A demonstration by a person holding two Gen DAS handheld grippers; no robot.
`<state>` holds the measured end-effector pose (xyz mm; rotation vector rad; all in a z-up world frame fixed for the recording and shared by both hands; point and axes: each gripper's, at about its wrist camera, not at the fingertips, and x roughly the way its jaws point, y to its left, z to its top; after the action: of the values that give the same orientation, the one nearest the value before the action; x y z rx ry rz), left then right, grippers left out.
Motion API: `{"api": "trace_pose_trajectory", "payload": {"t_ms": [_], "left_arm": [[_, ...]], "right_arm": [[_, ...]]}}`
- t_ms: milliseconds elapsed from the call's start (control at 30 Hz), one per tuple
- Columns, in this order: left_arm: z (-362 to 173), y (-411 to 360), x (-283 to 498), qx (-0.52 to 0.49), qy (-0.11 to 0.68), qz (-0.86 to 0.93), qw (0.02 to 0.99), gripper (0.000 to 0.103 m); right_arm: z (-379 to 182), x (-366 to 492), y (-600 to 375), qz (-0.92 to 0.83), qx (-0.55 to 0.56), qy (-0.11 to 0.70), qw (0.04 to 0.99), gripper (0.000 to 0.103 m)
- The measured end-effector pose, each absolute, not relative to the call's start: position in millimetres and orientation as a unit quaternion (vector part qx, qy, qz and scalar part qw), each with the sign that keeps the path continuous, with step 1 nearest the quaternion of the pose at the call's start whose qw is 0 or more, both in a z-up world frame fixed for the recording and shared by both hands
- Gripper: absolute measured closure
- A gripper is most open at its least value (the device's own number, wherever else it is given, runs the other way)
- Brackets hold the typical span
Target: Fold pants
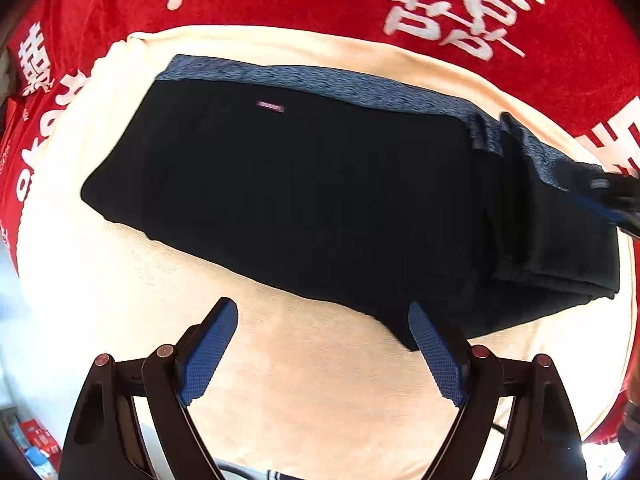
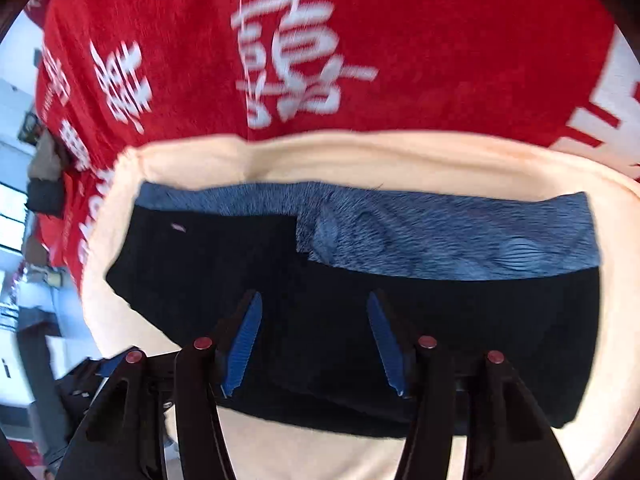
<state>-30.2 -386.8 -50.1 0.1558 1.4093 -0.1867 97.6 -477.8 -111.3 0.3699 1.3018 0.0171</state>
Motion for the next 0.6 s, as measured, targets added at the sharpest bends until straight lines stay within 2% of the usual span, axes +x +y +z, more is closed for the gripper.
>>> {"api": "trace_pose_trajectory", "payload": {"t_ms": [67, 133, 300, 600], "left_arm": [[-51, -378, -28, 0.069, 0.647, -0.084, 0.754, 0.015], [-51, -371, -27, 0.062, 0.65, -0.088, 0.753, 0.015], [-52, -356, -27, 0.045, 0.654, -0.097, 0.749, 0.015], [-54, -285, -6, 0.018, 0.655, -0.079, 0.751, 0.015]], "right_arm": [[-127, 86, -460, 0.004, 0.18, 0.619, 0.765, 0.04], [-121, 69, -442, 0.003, 0.133, 0.611, 0.78, 0.036], [-119, 45, -427, 0.01, 0.121, 0.634, 0.764, 0.035], [-116, 48, -409, 0.001, 0.116, 0.65, 0.751, 0.035]]}}
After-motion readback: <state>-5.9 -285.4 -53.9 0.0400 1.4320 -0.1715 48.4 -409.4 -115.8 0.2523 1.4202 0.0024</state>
